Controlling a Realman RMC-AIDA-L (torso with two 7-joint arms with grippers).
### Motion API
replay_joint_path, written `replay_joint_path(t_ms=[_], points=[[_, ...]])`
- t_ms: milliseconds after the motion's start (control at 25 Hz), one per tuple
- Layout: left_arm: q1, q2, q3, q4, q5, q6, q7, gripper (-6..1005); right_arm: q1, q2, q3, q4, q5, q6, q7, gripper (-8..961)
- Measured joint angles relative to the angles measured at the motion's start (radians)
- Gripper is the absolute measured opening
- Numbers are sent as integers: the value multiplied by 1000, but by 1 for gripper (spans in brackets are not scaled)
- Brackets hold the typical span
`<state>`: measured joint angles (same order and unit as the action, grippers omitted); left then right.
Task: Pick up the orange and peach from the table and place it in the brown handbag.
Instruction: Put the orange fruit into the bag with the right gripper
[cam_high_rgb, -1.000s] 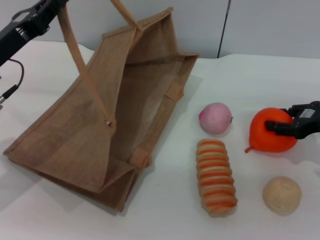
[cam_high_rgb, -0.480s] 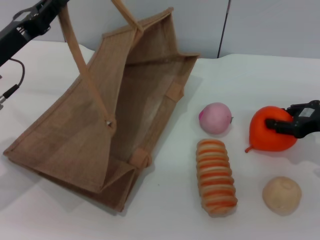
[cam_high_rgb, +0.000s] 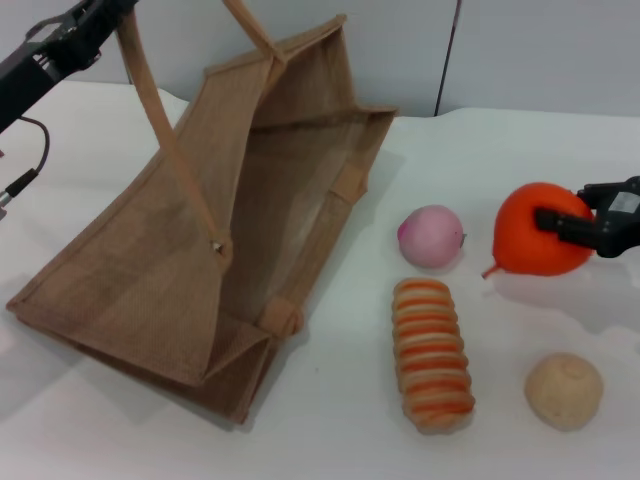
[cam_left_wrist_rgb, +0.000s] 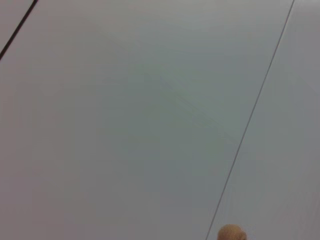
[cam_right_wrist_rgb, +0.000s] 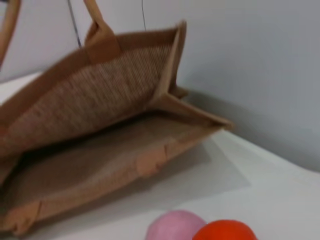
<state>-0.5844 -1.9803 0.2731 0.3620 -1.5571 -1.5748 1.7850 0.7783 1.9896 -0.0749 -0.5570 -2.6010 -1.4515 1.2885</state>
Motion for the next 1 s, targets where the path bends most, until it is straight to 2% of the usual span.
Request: replay_joint_path(t_ms=[240, 480, 640, 1000], points=[[-2, 0, 0, 0, 0, -5, -3, 122, -3, 2, -7, -13, 96, -97, -48, 333], [-22, 0, 6, 0, 0, -10, -9, 122, 80, 27, -28, 38, 119, -115, -105, 284], [-54, 0, 13, 0, 2, -41, -24, 122, 158, 27, -63, 157, 117, -57, -150, 253], [-95, 0, 14, 0, 9, -99, -50, 122, 321, 31, -208, 358, 116, 203, -154, 197]])
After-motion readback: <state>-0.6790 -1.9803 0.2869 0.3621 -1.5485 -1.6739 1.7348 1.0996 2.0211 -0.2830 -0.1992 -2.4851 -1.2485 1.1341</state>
